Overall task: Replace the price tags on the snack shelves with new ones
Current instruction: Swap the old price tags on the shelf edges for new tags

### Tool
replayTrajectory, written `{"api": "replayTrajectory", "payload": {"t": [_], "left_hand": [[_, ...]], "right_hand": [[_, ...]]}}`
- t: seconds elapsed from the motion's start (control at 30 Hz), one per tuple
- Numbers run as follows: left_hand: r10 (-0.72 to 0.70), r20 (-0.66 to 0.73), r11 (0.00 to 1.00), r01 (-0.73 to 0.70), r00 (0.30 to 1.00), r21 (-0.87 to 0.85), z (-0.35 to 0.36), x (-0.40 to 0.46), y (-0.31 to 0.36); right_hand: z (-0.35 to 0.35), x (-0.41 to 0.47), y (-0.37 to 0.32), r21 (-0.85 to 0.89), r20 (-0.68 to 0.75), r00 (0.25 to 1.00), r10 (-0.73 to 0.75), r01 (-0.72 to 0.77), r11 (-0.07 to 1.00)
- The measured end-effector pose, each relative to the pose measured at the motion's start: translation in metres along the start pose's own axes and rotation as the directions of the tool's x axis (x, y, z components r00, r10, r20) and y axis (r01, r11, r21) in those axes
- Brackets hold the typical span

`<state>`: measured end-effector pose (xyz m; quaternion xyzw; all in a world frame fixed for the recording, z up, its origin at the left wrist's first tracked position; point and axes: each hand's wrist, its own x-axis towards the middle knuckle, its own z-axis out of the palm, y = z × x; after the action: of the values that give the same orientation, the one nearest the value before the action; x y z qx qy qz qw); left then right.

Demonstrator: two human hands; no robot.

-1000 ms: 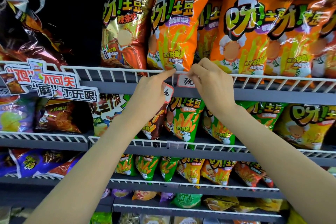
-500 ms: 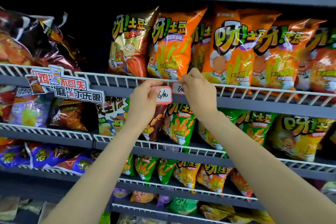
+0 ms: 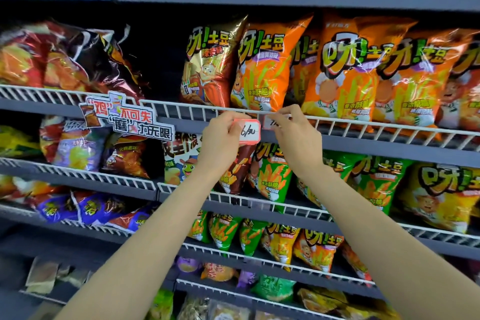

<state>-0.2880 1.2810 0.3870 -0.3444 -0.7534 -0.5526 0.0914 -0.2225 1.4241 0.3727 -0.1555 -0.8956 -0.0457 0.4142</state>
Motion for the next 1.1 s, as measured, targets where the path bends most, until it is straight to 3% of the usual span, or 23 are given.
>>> {"api": "replayTrajectory", "payload": {"t": [0.37,0.63,0.77,0.9,1.1], "left_hand": [[0.029,0.058,0.999,-0.028,0.998,-0.020,-0.010,0.001,-0.008],[0.029,0.051,0.998,-0.026,0.998,-0.053,-0.010,0.001,-0.007],[-0.015,0.026,0.995,0.017,1.000,-0.096,-0.013,0.003,-0.008],[-0.096,0.026,0.979,0.099,0.995,-0.181,-0.029,-0.001,-0.016],[-0.101,0.053,0.962,0.111,0.993,-0.248,-0.091,-0.012,-0.051]], "right_hand": [[0.003,-0.003,-0.008,0.043,-0.011,0.994,0.106,-0.106,0.993],[-0.007,0.004,-0.009,0.045,0.060,0.990,0.129,-0.131,0.990],[-0.014,0.004,-0.018,0.295,0.060,0.986,0.158,-0.169,0.940],[-0.024,0.010,-0.044,0.632,0.215,0.973,0.089,-0.208,0.747],[-0.004,0.014,-0.114,0.695,0.261,0.963,0.067,-0.236,0.679]]}}
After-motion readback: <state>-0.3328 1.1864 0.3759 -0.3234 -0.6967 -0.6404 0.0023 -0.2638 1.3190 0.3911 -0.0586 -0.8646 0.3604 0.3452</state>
